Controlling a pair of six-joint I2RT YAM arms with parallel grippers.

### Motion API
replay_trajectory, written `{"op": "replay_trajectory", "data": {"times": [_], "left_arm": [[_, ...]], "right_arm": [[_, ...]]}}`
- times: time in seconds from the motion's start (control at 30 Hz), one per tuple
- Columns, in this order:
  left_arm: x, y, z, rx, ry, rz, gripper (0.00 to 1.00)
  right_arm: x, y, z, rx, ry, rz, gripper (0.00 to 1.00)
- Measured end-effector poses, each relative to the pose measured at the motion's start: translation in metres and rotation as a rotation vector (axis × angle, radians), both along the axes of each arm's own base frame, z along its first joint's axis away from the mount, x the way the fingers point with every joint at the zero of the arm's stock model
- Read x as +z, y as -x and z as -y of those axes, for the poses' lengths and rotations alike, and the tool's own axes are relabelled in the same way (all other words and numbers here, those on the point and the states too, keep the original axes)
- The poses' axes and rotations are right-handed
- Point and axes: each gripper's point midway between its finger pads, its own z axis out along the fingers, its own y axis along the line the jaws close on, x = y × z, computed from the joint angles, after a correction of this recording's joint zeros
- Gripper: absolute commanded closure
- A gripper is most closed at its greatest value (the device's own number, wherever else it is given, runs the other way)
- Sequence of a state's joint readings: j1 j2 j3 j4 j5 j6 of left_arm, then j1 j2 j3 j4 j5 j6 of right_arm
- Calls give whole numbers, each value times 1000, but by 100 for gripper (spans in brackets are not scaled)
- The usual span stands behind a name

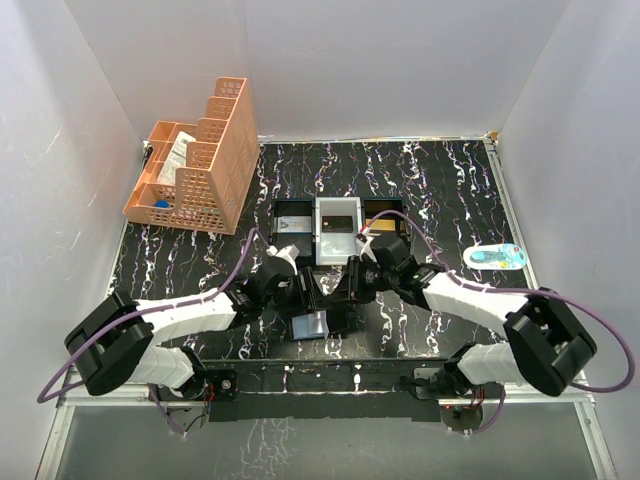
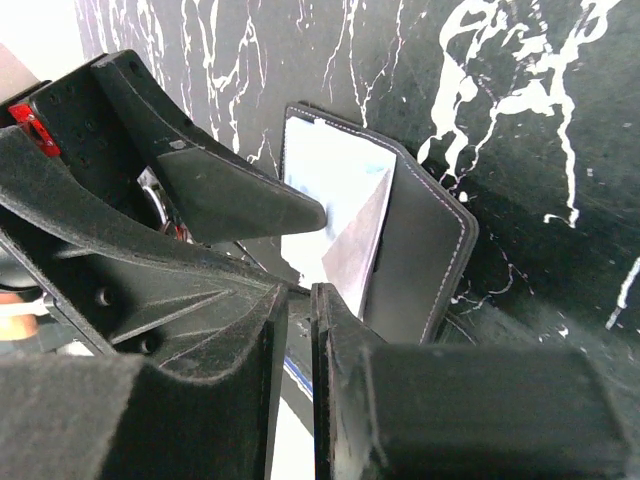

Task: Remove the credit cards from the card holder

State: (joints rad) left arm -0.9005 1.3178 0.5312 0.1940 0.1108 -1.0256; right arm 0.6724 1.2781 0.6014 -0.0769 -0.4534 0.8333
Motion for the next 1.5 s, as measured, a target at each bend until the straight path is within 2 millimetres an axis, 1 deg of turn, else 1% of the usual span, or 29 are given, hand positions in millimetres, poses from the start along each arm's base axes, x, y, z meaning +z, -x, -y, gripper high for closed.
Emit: {"op": "replay_trajectory", "data": {"times": [0.13,0.23,0.33,0.43,0.5,0.63,0.77,0.93,1.03,1.23,1.5], "left_arm": [[-10,6,-11,7,-32,-16,45],[-13,10,-18,10,-54,-24,45],[-5,11,-22,16,-48,-10,44],[10,10,-28,35,-37,30,42],[17,9,-35,55,-45,48,41],[23,7,-60,137,-105,73,36],[20,6,-95,250,-204,80,36],[13,12,-131,367,-304,56,35],[12,15,-145,414,-331,50,34],[17,18,-158,456,-331,58,34],[17,20,-160,456,-331,59,33]], "right_arm": [[-14,6,-10,47,-12,-49,86],[-27,11,-12,62,12,-79,84],[-33,15,-11,71,34,-89,82],[-34,16,-12,84,55,-79,76],[-32,15,-14,90,70,-64,72],[-23,13,-24,105,104,-14,64],[-16,9,-36,107,156,42,58],[-22,11,-48,104,262,88,50],[-30,11,-51,85,345,110,47],[-40,13,-53,54,464,146,42],[-53,11,-68,56,557,177,40]]}}
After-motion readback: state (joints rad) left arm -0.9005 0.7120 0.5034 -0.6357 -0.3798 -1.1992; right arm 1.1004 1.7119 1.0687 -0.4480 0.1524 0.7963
